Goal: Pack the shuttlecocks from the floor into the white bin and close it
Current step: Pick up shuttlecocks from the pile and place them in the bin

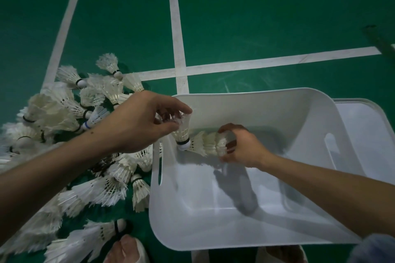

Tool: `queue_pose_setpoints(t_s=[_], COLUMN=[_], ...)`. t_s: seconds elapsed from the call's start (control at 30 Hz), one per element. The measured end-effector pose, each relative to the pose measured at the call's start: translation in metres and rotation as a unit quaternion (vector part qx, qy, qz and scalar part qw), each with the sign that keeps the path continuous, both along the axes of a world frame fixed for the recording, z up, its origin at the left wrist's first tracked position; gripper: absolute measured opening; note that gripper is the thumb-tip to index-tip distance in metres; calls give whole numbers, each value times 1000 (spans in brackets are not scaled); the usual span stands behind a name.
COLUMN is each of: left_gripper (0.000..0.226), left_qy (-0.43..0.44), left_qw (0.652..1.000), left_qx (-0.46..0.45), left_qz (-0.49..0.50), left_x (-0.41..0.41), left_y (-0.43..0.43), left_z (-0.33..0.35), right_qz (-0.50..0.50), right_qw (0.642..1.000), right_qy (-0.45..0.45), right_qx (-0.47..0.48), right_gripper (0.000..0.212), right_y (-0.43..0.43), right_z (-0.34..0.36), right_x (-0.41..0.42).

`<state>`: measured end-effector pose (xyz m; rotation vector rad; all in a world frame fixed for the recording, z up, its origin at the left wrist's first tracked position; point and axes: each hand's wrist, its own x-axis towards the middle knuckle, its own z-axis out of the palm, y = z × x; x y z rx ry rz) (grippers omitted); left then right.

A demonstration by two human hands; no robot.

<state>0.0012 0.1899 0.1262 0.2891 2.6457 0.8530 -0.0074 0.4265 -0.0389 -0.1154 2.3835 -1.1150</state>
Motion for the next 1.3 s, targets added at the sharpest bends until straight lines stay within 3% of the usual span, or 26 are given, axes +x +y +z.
queue_pose_setpoints(t_s=[0.1,0.4,0.7,0.8,0.93,1.03,1.13,1.3], left_gripper=[33,35,31,32,30,29,24,37], left_qy=[2,26,68,37,9,31,48,28], left_qw=[1000,1000,995,995,987,980,977,983], left_qx=[1,3,-15,0,-4,-7,17,97], left_qz=[-2,-14,-77,-96,-160,-195,-209,-153], left_x=[-1,-2,-1,3,-1,-9,-15,-17], left_y=[-1,10,28,34,43,53,65,78], left_z=[-1,-4,-20,-28,-38,-42,-49,-57], right_qz=[-2,7,18,-10,-42,24,89,77], right_qw=[999,1000,998,998,992,983,987,992], right_qy=[28,22,51,55,23,-8,32,69], right_qx=[39,7,19,12,-115,-180,-127,-77], right_gripper=[63,63,77,79,77,85,81,71], right_y=[9,-7,8,12,21,28,27,34], right_z=[-5,-4,5,19,42,58,65,61], right_x=[-2,-16,-12,-9,-2,4,7,4])
